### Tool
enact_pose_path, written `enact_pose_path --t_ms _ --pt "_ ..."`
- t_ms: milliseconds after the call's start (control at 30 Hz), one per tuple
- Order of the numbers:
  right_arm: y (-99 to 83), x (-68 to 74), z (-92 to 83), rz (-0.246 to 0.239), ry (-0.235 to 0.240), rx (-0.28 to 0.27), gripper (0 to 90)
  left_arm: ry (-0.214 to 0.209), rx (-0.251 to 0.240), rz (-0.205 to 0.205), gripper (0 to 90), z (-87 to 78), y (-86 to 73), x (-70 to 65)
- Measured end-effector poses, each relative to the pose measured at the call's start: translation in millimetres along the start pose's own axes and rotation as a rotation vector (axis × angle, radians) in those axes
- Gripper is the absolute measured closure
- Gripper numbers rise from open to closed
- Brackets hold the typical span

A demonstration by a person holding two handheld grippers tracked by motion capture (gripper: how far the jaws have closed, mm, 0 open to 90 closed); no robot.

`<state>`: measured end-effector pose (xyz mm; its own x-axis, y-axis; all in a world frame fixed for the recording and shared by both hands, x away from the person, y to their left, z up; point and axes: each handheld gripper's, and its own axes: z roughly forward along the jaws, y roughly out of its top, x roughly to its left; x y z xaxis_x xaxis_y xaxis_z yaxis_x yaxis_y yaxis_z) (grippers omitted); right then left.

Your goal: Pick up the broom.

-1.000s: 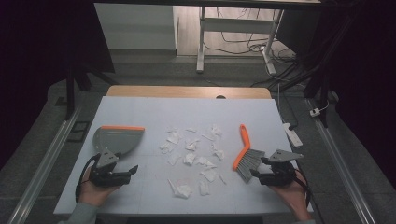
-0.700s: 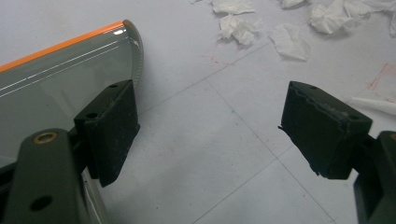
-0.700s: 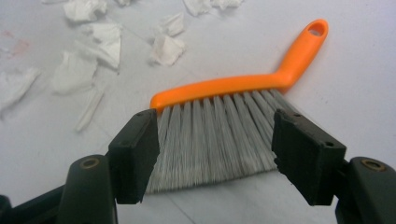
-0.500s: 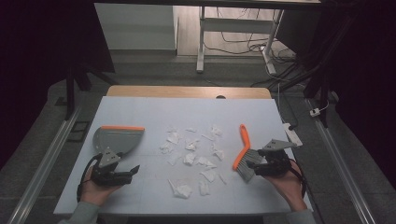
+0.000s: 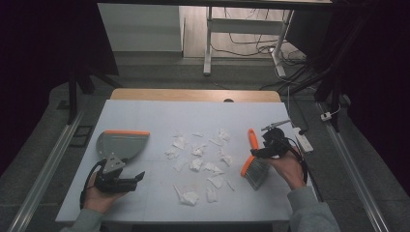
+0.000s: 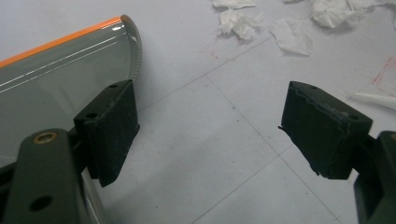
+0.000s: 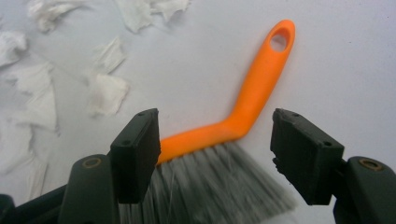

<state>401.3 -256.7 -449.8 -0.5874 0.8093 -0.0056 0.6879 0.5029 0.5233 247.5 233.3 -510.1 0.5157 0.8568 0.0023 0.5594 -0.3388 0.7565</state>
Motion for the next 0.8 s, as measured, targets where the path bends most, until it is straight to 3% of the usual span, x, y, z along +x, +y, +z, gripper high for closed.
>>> enact_pose_path --t_ms 133,200,433,800 --pt "16.7 -5.3 9.5 0.045 -0.005 0.053 33.4 -0.003 -0.001 0.001 19.8 0.0 0.0 0.1" --pt "25.3 -8.5 17.9 0.08 -0.025 0.115 34.1 -0.004 0.0 0.002 19.8 0.2 -0.2 0.2" --pt "32.4 -14.5 39.7 0.161 -0.048 0.224 36.0 -0.008 0.0 0.003 19.8 1.2 -0.7 1.1" --pt "30.6 -16.2 58.9 0.23 -0.086 0.313 40.0 -0.014 0.001 0.008 19.8 1.3 -0.8 1.6"
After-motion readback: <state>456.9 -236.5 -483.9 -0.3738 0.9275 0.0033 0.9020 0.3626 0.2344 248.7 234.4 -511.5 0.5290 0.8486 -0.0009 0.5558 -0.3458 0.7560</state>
